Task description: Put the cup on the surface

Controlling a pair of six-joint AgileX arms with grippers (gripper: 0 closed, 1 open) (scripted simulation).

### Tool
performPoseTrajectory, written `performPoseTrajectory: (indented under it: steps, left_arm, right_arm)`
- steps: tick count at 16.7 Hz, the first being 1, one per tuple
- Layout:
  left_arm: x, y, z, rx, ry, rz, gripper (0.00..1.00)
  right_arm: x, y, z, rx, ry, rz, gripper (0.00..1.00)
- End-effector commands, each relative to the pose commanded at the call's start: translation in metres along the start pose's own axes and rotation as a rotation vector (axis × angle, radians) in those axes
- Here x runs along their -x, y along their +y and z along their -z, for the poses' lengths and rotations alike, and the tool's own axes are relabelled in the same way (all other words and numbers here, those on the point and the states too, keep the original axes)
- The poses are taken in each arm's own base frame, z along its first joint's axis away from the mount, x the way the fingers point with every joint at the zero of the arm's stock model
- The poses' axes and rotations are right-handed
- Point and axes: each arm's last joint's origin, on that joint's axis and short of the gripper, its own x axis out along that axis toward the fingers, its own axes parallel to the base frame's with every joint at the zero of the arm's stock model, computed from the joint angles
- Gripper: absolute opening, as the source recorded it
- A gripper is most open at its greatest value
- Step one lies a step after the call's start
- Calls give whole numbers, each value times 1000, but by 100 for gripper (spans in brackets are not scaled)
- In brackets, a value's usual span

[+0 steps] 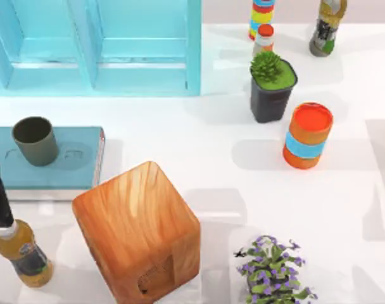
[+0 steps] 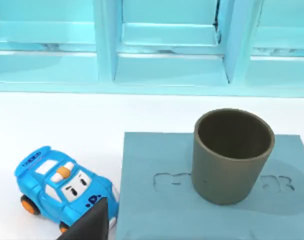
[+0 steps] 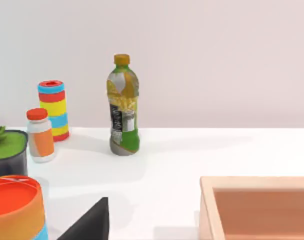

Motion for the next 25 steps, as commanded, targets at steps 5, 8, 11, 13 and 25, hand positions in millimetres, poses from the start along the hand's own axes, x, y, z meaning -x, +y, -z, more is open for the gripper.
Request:
performPoseTrajectory:
  steps: [5,8,11,13,25]
  left_arm:
    - [-36,-6,-70,20,427,-7,100]
    - [-73,-13,-113,32,625,-8,100]
    - [-111,-22,-148,40,777,-5,100]
    - [-139,-29,-161,39,875,-6,100]
    - [-230,-60,-160,-21,1209,-26,100]
  right_arm:
    - [0,0,0,0,0,0,100]
    - [0,0,0,0,0,0,100]
    - [0,0,0,0,0,0,100]
    - [0,0,0,0,0,0,100]
    - [0,0,0,0,0,0,100]
